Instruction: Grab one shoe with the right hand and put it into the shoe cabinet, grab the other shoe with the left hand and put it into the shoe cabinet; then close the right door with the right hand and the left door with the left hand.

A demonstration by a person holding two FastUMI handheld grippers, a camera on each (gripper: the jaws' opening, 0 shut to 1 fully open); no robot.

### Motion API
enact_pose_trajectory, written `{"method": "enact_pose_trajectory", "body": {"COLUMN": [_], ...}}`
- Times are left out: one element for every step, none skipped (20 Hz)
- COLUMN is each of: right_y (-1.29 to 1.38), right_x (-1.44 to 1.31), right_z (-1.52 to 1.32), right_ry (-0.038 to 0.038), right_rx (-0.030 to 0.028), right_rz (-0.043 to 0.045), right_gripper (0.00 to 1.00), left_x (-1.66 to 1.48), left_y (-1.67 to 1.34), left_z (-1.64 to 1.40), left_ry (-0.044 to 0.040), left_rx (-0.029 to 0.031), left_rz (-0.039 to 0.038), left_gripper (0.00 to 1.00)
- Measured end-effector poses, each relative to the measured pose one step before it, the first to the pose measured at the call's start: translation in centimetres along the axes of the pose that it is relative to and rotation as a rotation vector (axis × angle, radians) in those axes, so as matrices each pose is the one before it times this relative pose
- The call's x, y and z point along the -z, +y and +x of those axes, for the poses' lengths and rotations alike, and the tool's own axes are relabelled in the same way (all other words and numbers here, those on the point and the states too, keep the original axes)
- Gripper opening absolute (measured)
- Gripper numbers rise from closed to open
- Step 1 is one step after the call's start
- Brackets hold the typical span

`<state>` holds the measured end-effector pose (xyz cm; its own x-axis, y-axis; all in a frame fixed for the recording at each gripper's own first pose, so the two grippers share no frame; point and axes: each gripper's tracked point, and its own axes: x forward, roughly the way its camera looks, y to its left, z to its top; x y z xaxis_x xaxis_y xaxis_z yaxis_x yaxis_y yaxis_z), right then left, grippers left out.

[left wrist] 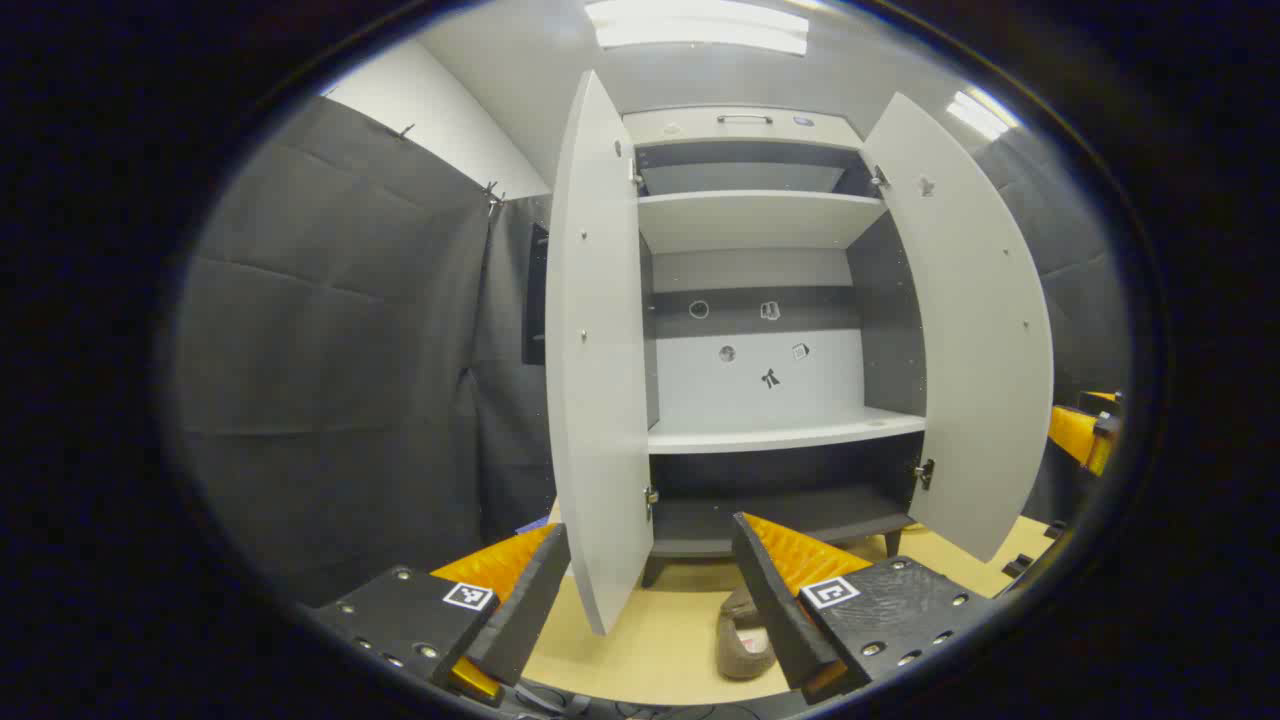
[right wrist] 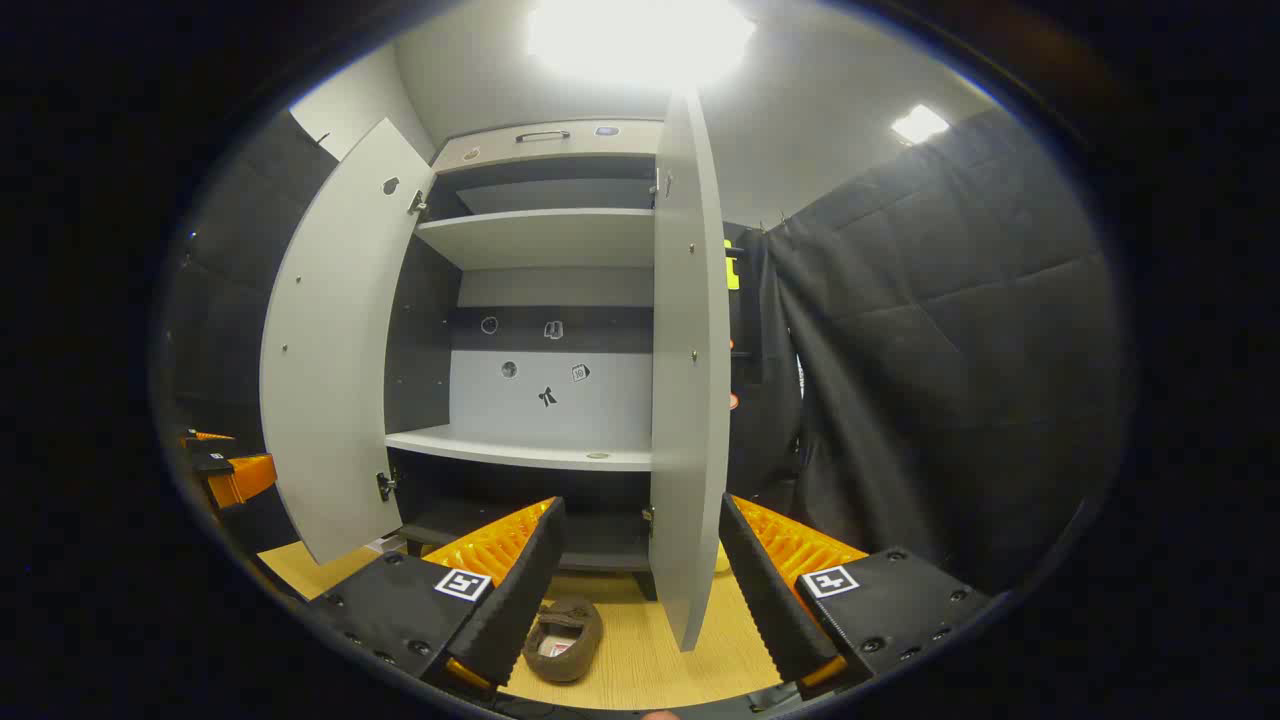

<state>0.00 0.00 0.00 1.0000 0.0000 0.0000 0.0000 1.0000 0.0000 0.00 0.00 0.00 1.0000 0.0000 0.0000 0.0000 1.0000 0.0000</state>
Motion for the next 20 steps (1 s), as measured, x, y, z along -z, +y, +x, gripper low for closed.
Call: {"method": "enact_pose_trajectory", "body": {"right_y": [0.146, 0.133, 0.074, 0.086, 0.003, -0.016, -0.002, -0.026, -0.028, 0.042, 0.007, 0.027, 0.008, 0.056, 0.043, 0.061, 0.020, 0.070, 0.084, 0.112], "right_x": [0.027, -0.040, 0.164, 0.050, 0.168, 0.125, 0.147, 0.123, 0.248, 0.024, -0.008, -0.117, -0.098, -0.120, -0.011, -0.045, 0.019, -0.068, 0.011, -0.008], "right_z": [-0.050, -0.029, -0.051, -0.057, -0.059, -0.051, -0.044, -0.070, -0.087, -0.017, -0.032, 0.055, 0.039, 0.016, 0.098, 0.025, 0.038, 0.031, 0.115, 0.139], "right_ry": [0.00076, 0.00131, 0.00191, 0.00259, 0.00404, 0.00564, 0.00523, 0.00494, 0.00408, 0.00252, 0.00018, -0.00231, -0.00372, -0.00311, -0.00172, -0.00247, -0.00302, -0.00222, -0.00191, 0.00074], "right_rx": [-0.00067, -0.00070, 0.00151, 0.00139, 0.00233, 0.00292, 0.00217, 0.00105, 0.00135, -0.00059, -0.00012, -0.00210, -0.00135, -0.00284, -0.00406, -0.00385, -0.00492, -0.00642, -0.00635, -0.00896], "right_rz": [0.00063, -0.00101, -0.00270, -0.00323, -0.00065, 0.00220, 0.00360, 0.00328, 0.00217, 0.00017, -0.00085, -0.00099, -0.00121, -0.00122, -0.00083, -0.00221, -0.00360, -0.00342, -0.00370, -0.00337], "right_gripper": [0.92, 0.97, 0.97, 0.97, 0.92, 0.97, 0.97, 0.97, 0.92, 0.92, 0.97, 0.97, 0.97, 0.97, 0.97, 0.97, 0.97, 0.97, 0.97, 0.97], "left_x": [-0.026, -0.111, -0.033, -0.091, 0.035, 0.004, 0.027, -0.073, 0.053, -0.066, -0.023, -0.111, -0.014, -0.096, -0.064, -0.181, 0.031, -0.126, -0.059, -0.139], "left_y": [0.134, 0.180, 0.133, 0.088, -0.007, -0.010, 0.001, -0.003, 0.011, 0.015, 0.033, 0.021, -0.015, -0.012, -0.009, -0.072, -0.087, -0.111, -0.087, -0.155], "left_z": [0.012, -0.075, -0.101, -0.007, -0.285, -0.067, -0.070, -0.102, -0.129, -0.037, -0.117, 0.009, -0.036, -0.040, 0.018, -0.068, -0.059, -0.059, -0.055, -0.137], "left_ry": [-0.00345, -0.00377, -0.00580, -0.00443, -0.00284, -0.00073, -0.00139, -0.00197, -0.00172, -0.00097, -0.00114, -0.00105, -0.00130, -0.00193, -0.00323, -0.00242, -0.00119, -0.00034, -0.00204, -0.00295], "left_rx": [-0.00116, -0.00192, -0.00277, -0.00034, 0.00017, 0.00119, 0.00164, -0.00028, -0.00027, -0.00133, -0.00242, -0.00163, -0.00175, -0.00177, -0.00116, -0.00191, -0.00198, -0.00297, -0.00251, -0.00206], "left_rz": [0.00087, 0.00321, 0.00457, 0.00476, 0.00462, 0.00485, 0.00539, 0.00627, 0.00402, 0.00105, -0.00209, -0.00376, -0.00287, -0.00046, 0.00170, 0.00329, 0.00318, 0.00184, 0.00064, 0.00053], "left_gripper": [1.00, 1.00, 1.00, 1.00, 1.00, 1.00, 1.00, 1.00, 1.00, 1.00, 1.00, 1.00, 1.00, 1.00, 1.00, 1.00, 1.00, 1.00, 1.00, 1.00]}}
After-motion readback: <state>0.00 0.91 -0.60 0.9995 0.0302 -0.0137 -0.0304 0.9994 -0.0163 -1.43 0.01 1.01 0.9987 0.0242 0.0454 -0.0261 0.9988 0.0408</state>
